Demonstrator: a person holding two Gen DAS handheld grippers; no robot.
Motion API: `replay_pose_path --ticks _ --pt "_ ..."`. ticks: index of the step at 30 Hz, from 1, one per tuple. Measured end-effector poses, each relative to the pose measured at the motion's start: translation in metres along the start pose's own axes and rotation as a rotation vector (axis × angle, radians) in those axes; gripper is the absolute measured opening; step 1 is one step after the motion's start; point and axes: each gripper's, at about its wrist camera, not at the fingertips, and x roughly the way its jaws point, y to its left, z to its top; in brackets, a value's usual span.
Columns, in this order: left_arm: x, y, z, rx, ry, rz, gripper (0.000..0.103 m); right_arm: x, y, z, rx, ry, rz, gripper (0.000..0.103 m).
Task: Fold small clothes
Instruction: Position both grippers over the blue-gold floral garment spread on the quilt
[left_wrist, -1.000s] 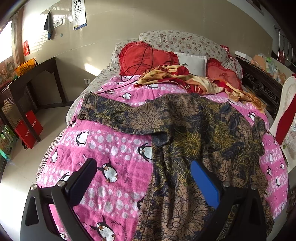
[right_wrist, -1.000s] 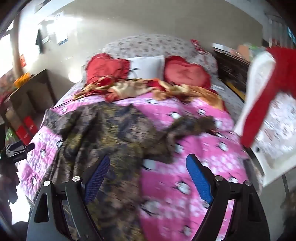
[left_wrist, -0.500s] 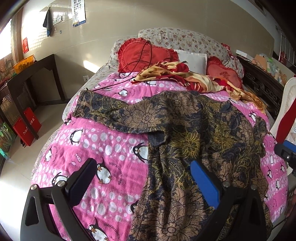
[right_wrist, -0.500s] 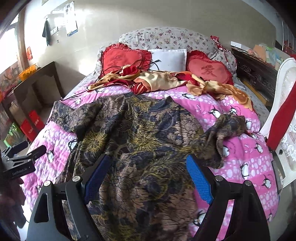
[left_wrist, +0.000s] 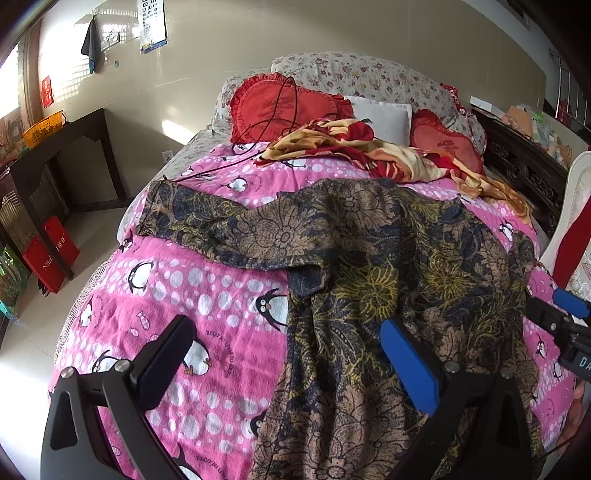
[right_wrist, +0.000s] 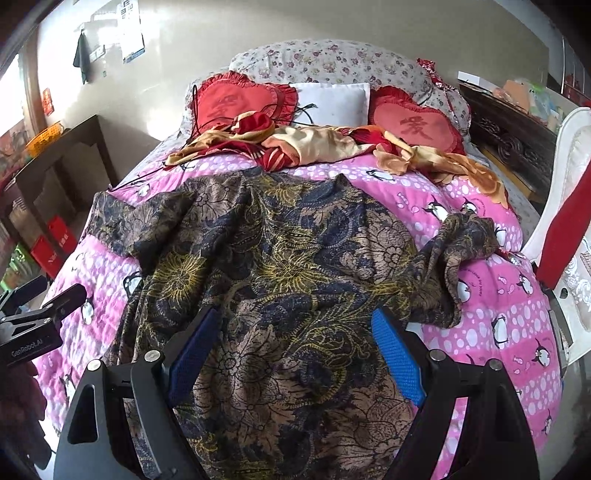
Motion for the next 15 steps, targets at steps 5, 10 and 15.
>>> replay_pose_path --ticks 5,10,15 --pt "0.005 -0.003 0.001 -0.011 0.008 -0.026 0.103 0.01 0.005 0.002 0.003 0.011 -0.016 0.088" --pt "0.013 -0.002 0.002 -0.022 0.014 -0.037 0.103 0.019 0.007 0.002 0.017 0.019 0.007 0.088" --pt "0.022 0.003 0.003 -0.034 0.027 -0.029 0.103 0.03 0.009 0.003 0.019 0.035 0.006 0.088"
